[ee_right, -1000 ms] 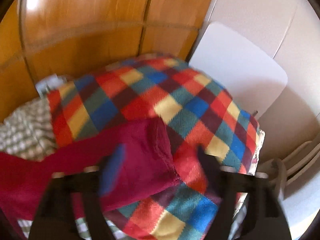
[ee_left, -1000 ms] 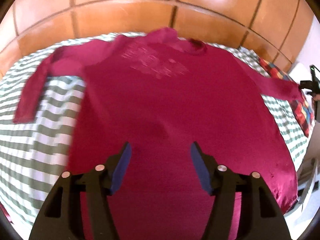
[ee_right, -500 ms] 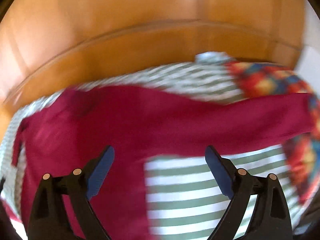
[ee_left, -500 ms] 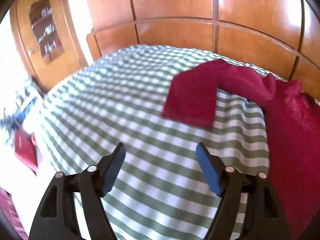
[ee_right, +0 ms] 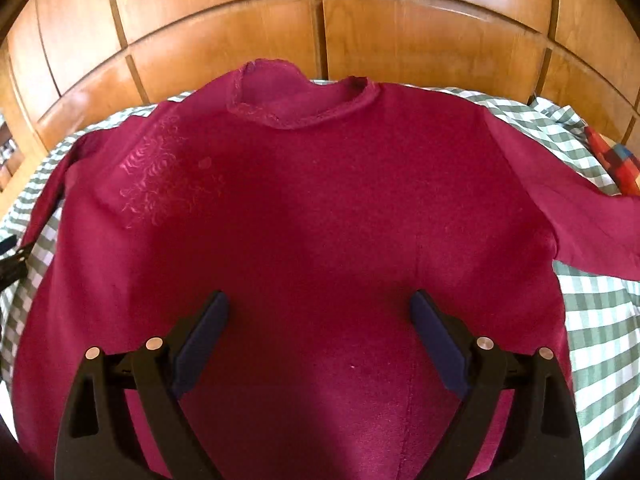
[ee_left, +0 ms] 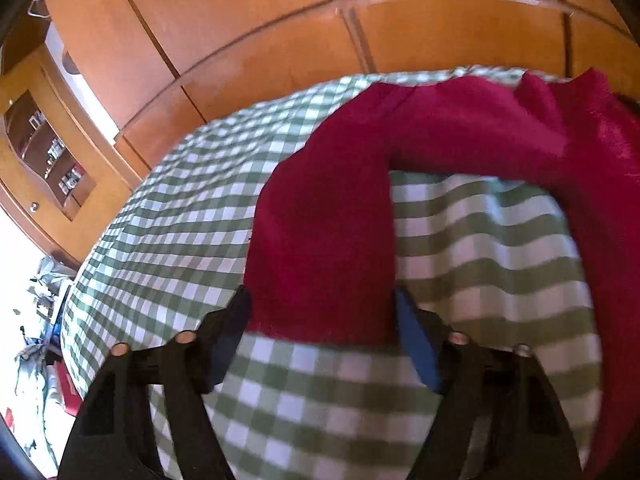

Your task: Fold small clothes

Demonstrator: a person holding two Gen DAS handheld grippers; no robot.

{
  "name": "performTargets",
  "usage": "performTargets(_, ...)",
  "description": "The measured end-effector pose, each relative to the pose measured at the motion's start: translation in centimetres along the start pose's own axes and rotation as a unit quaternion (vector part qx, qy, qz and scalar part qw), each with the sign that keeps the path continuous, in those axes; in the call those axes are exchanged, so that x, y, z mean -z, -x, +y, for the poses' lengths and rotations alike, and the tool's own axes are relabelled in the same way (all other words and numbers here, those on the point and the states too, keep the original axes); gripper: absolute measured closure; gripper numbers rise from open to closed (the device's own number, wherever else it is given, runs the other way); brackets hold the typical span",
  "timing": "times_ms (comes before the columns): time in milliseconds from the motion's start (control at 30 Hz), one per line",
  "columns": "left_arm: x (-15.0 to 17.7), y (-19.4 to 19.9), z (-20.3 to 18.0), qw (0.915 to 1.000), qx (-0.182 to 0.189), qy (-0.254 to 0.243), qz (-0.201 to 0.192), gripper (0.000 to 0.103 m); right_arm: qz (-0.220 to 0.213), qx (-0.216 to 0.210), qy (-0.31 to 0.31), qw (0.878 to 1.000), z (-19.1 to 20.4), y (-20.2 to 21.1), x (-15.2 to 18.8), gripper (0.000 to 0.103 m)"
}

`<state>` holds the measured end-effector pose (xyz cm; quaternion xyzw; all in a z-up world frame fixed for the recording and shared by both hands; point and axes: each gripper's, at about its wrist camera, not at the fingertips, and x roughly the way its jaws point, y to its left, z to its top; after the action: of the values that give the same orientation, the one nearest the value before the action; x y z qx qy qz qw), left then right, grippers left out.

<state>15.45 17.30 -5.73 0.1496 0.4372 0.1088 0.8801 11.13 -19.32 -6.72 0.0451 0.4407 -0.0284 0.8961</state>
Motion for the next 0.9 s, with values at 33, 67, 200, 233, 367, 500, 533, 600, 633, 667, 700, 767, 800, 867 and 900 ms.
performTargets(33,-0.2,-0.5,0.4,0.9999,0.013,0.001,0.011,0.066,0.002,0.001,0.002,1.000,0.1,-0.2,0.0,0.009)
performTargets(67,-0.3,-0.6,0.9,0.9995,0.022,0.007,0.020,0.093,0.002,0.002,0.003,1.000,0.3,-0.4,0.0,0.008)
performTargets(200,-1.4,2.0,5.5,0.9947,0.060,0.083,0.007,0.098,0.000,-0.002,0.000,1.000,0.1,-0.5,0.0,0.008)
performTargets(233,-1.8,3.1,7.2,0.9910,0.078,0.109,0.001,0.099,0.000,-0.003,-0.001,1.000,0.0,-0.5,0.0,0.008)
performTargets(367,-3.8,7.3,14.3,0.9676,0.146,0.204,-0.032,0.099,-0.002,-0.003,0.001,1.000,0.1,-0.6,0.0,0.007)
performTargets(500,-6.4,10.1,20.3,0.9390,0.186,0.282,-0.065,0.099,-0.002,-0.003,0.001,1.000,0.1,-0.6,0.0,0.006)
performTargets(533,-7.2,10.2,21.2,0.9378,0.183,0.288,-0.064,0.099,-0.003,-0.003,0.002,1.000,0.1,-0.6,0.1,0.006)
performTargets(600,-8.4,9.6,22.1,0.9420,0.165,0.288,-0.048,0.099,-0.004,-0.002,0.003,1.000,0.1,-0.6,0.1,0.006)
performTargets(633,-8.9,8.3,22.5,0.9459,0.146,0.288,-0.027,0.099,-0.004,-0.001,0.003,1.000,0.1,-0.6,0.1,0.006)
performTargets(667,-9.1,7.0,22.8,0.9469,0.135,0.292,-0.007,0.099,-0.004,0.000,0.003,1.000,0.2,-0.6,0.2,0.006)
performTargets(700,-9.0,5.3,23.1,0.9458,0.126,0.299,0.013,0.099,-0.004,0.001,0.004,1.000,0.2,-0.6,0.2,0.006)
performTargets(767,-8.7,1.1,23.5,0.9463,0.091,0.305,0.054,0.099,-0.003,0.003,0.006,1.000,0.2,-0.7,0.2,0.006)
performTargets(800,-8.3,-1.5,23.6,0.9431,0.078,0.314,0.078,0.099,-0.003,0.004,0.007,1.000,0.2,-0.7,0.2,0.006)
performTargets(867,-7.6,-5.1,23.6,0.9383,0.060,0.322,0.111,0.099,-0.002,0.008,0.010,1.000,0.3,-0.7,0.2,0.006)
performTargets(900,-7.1,-6.7,23.8,0.9344,0.052,0.331,0.121,0.099,-0.002,0.010,0.011,1.000,0.3,-0.7,0.1,0.006)
